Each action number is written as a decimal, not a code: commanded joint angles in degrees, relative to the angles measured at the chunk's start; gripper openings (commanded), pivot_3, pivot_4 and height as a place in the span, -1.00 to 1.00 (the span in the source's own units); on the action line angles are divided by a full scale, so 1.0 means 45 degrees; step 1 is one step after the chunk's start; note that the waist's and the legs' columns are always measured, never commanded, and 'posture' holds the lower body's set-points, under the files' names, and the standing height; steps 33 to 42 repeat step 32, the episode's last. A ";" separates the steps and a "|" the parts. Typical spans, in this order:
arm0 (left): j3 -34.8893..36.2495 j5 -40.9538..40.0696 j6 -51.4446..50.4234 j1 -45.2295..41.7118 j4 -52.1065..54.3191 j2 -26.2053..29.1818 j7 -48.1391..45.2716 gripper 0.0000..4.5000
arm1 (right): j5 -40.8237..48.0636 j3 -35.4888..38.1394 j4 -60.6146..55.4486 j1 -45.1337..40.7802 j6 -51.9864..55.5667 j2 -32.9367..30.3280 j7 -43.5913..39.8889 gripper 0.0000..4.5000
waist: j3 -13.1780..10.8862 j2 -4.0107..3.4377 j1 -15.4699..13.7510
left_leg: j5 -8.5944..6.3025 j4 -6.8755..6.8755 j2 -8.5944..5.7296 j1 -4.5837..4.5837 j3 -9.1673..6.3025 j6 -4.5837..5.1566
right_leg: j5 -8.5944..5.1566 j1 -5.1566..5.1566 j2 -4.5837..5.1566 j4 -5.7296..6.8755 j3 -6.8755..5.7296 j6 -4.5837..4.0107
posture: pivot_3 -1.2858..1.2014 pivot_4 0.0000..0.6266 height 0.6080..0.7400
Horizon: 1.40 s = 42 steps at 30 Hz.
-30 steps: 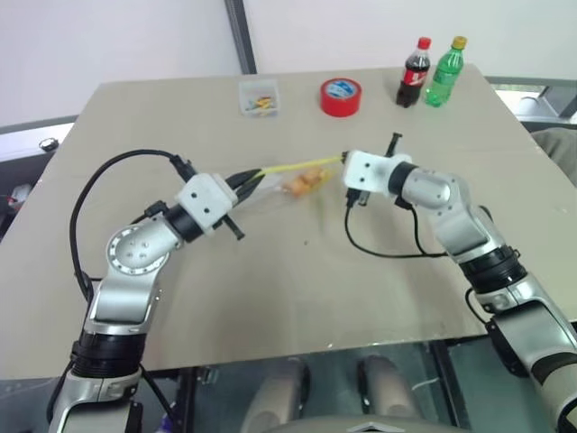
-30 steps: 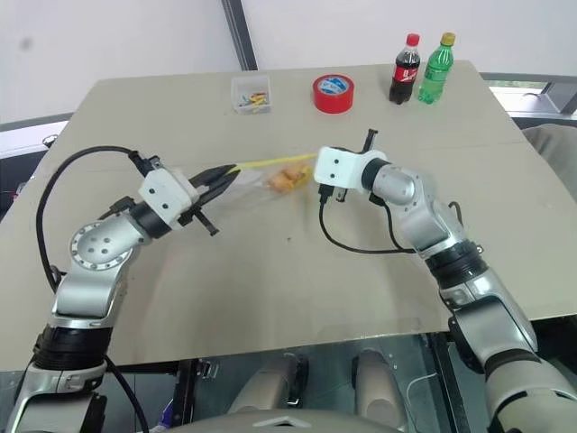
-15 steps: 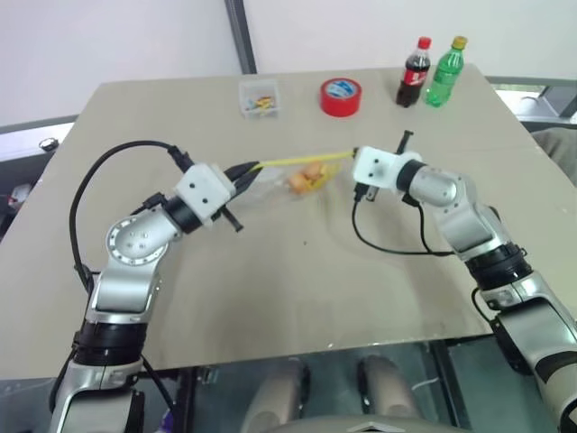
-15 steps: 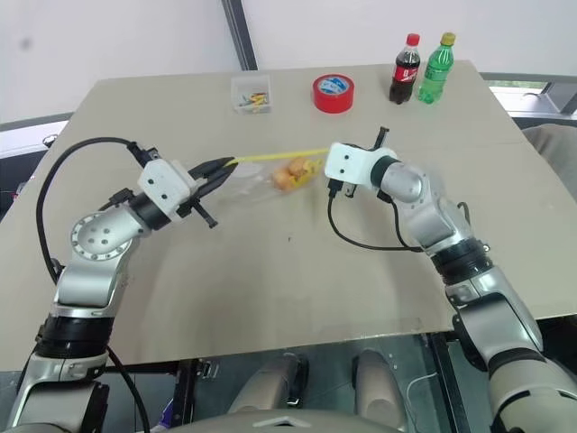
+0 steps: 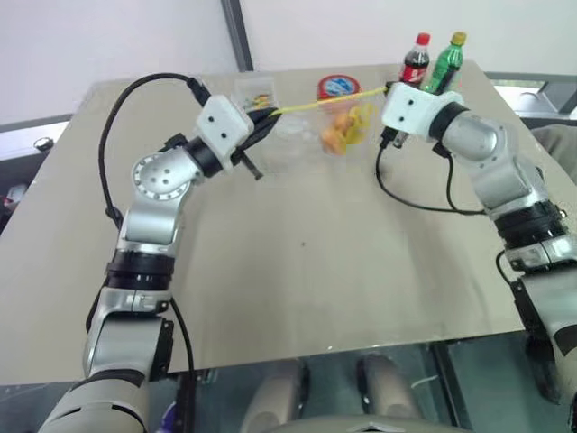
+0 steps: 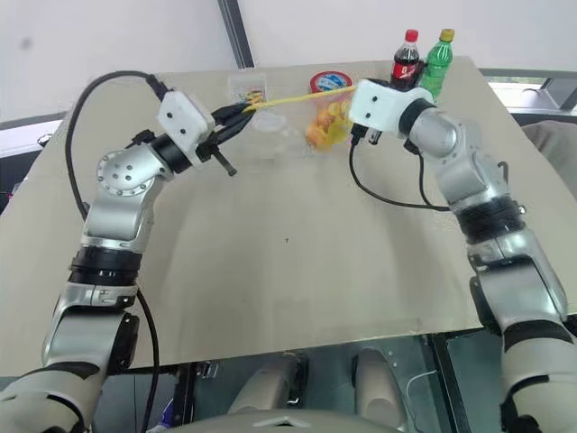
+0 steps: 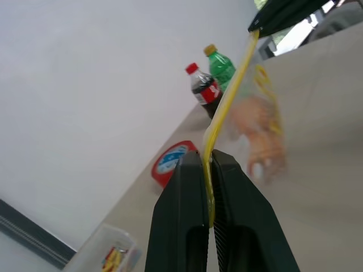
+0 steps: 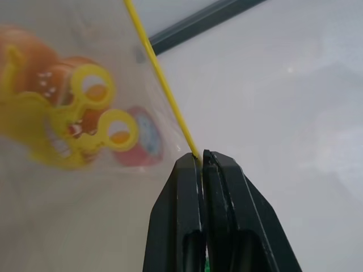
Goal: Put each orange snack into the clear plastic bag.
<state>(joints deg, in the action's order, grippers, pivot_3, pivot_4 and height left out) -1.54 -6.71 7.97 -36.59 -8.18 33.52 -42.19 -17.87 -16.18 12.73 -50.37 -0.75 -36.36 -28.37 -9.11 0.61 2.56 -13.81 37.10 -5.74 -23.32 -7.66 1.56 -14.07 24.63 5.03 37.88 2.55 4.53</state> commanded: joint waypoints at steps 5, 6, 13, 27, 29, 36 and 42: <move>-0.0299 0.1054 0.0793 0.3531 0.1611 0.0861 -0.0183 -1.00 | 0.1031 0.0999 -0.5023 0.4759 0.3235 -0.0106 -0.1273 -0.99 | 0.0001 0.0002 -0.0017 | 0.0002 0.0075 -0.0006 -0.0106 0.0011 0.0002 | 0.0004 0.0111 0.0000 0.0077 0.0015 0.0000 | 0.03 -0.52 1.00; -0.0250 0.1003 0.0673 0.3891 0.1798 0.0912 -0.0201 -1.00 | 0.1081 0.0877 -0.5565 0.5329 0.3422 -0.0135 -0.1455 -0.99 | 0.0002 0.0002 -0.0037 | 0.0002 0.0074 -0.0001 -0.0101 0.0013 0.0001 | 0.0004 0.0112 -0.0002 0.0087 0.0019 0.0000 | 0.03 -0.52 1.00; 0.1185 -0.2746 -0.3032 0.5908 0.4228 0.1421 -0.1415 -0.31 | 0.3554 0.2876 -0.8014 0.7444 0.5686 -0.0144 -0.2582 -0.40 | 0.0000 0.0000 -0.0125 | -0.0002 0.0100 -0.0007 -0.0080 0.0014 0.0006 | 0.0004 0.0099 0.0005 0.0141 0.0018 0.0000 | 0.03 -0.52 1.00; 0.5471 -0.7160 -0.8486 0.9538 0.7003 0.3190 -0.2021 1.00 | 0.8758 0.7836 -0.9614 1.0471 0.8127 -0.1524 -0.4613 0.99 | -0.0010 -0.0014 -0.0329 | -0.0044 0.0019 0.0026 0.0169 0.0003 0.0068 | -0.0001 -0.0185 0.0000 0.0014 -0.0010 -0.0005 | 0.03 -0.52 1.00; 0.5746 -0.7382 -0.8770 0.9694 0.7004 0.3324 -0.2107 1.00 | 0.9160 0.8064 -0.9707 1.0626 0.8270 -0.1697 -0.4668 0.99 | -0.0010 -0.0014 -0.0380 | -0.0050 0.0020 0.0029 0.0194 0.0006 0.0076 | -0.0002 -0.0218 0.0000 -0.0001 -0.0012 -0.0004 | 0.03 -0.52 1.00; 0.5737 -0.7309 -0.8913 0.9840 0.7198 0.3432 -0.2127 1.00 | 0.9663 0.8234 -0.9776 1.0797 0.8354 -0.1812 -0.4721 0.99 | -0.0010 -0.0013 -0.0425 | -0.0052 0.0022 0.0026 0.0197 0.0006 0.0080 | -0.0002 -0.0229 0.0005 -0.0007 -0.0016 -0.0004 | 0.03 -0.52 1.00; 0.5737 -0.7309 -0.8913 0.9840 0.7198 0.3432 -0.2127 1.00 | 0.9663 0.8234 -0.9776 1.0797 0.8354 -0.1812 -0.4721 0.99 | -0.0010 -0.0013 -0.0425 | -0.0052 0.0022 0.0026 0.0197 0.0006 0.0080 | -0.0002 -0.0229 0.0005 -0.0007 -0.0016 -0.0004 | 0.03 -0.52 1.00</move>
